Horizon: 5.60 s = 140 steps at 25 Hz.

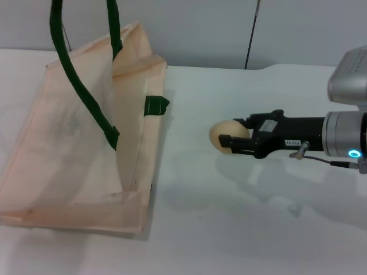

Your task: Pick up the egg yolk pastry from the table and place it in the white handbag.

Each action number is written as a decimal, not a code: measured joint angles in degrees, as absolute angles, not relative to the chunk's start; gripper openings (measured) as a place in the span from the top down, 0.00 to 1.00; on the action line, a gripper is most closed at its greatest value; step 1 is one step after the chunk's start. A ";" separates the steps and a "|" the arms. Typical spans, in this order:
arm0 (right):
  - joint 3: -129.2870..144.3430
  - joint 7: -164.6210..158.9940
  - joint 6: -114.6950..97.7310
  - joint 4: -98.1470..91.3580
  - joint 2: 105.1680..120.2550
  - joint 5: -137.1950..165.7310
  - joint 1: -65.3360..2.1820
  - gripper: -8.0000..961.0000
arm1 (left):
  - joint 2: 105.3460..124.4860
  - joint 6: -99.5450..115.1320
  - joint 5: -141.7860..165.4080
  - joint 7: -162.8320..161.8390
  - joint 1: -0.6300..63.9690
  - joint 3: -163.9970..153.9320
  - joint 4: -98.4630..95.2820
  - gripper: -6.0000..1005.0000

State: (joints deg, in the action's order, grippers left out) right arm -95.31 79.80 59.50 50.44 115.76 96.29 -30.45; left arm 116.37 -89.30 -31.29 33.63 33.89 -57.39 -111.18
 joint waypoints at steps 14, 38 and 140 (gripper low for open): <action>-94.01 89.94 64.64 48.13 116.06 86.02 -38.47 0.46 | 116.37 -89.73 -33.37 33.62 35.79 -57.50 -112.06 0.86; -89.83 104.33 59.54 27.37 116.38 76.57 -52.29 0.48 | 116.64 -90.80 -34.63 32.17 37.73 -58.98 -112.69 0.86; -109.08 96.79 55.20 37.51 109.13 73.38 -33.54 0.71 | 116.90 -72.24 -47.31 39.42 28.10 -54.51 -98.23 0.51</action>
State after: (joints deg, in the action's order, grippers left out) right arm -109.08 96.79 55.20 37.51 109.13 73.38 -33.54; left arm 116.90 -72.24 -47.31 39.42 28.10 -54.51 -98.23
